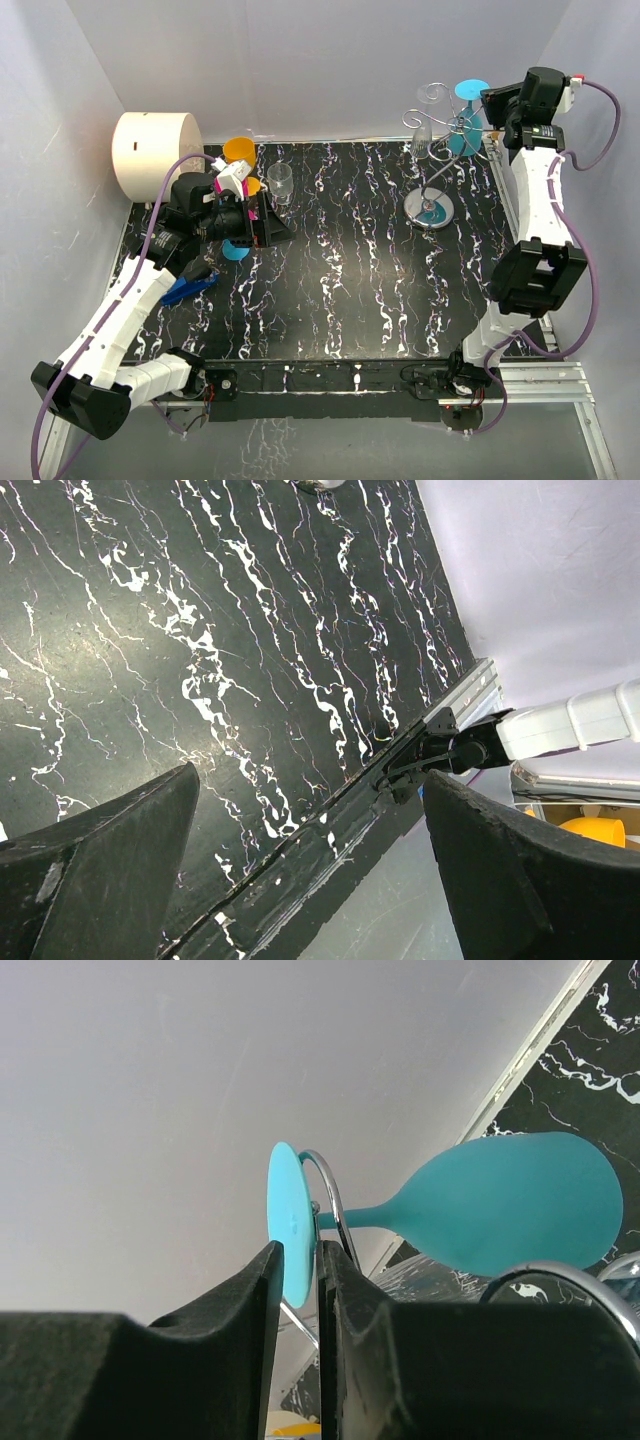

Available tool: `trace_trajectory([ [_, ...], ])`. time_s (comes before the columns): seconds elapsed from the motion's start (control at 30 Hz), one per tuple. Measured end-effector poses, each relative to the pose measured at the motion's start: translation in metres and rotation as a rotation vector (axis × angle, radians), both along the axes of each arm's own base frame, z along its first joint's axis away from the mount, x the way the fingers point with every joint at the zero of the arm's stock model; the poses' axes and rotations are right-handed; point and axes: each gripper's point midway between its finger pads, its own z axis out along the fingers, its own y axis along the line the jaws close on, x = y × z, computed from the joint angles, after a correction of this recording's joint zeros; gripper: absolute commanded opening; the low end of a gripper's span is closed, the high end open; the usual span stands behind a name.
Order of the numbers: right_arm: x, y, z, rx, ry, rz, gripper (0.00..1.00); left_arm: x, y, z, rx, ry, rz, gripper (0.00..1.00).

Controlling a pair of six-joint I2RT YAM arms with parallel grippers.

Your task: Take the wine glass off the wine glass rack

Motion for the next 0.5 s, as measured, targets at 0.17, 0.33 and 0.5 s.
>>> trace_trajectory([
  [0.17,-0.0047,-0.0019,-0.0003,0.029,-0.005,-0.015,0.11,-0.0002,0.0001,0.0001,0.0,0.0,0.0,0.93],
  [0.33,-0.0045,-0.0026,-0.0012,0.055,-0.011,-0.025,0.07,-0.0014,0.001,0.0,0.002,0.002,0.002,0.93],
  [0.5,-0.0024,-0.0032,0.0001,0.076,-0.028,-0.029,0.1,-0.0022,0.0015,-0.0008,0.005,0.007,0.003,0.93],
])
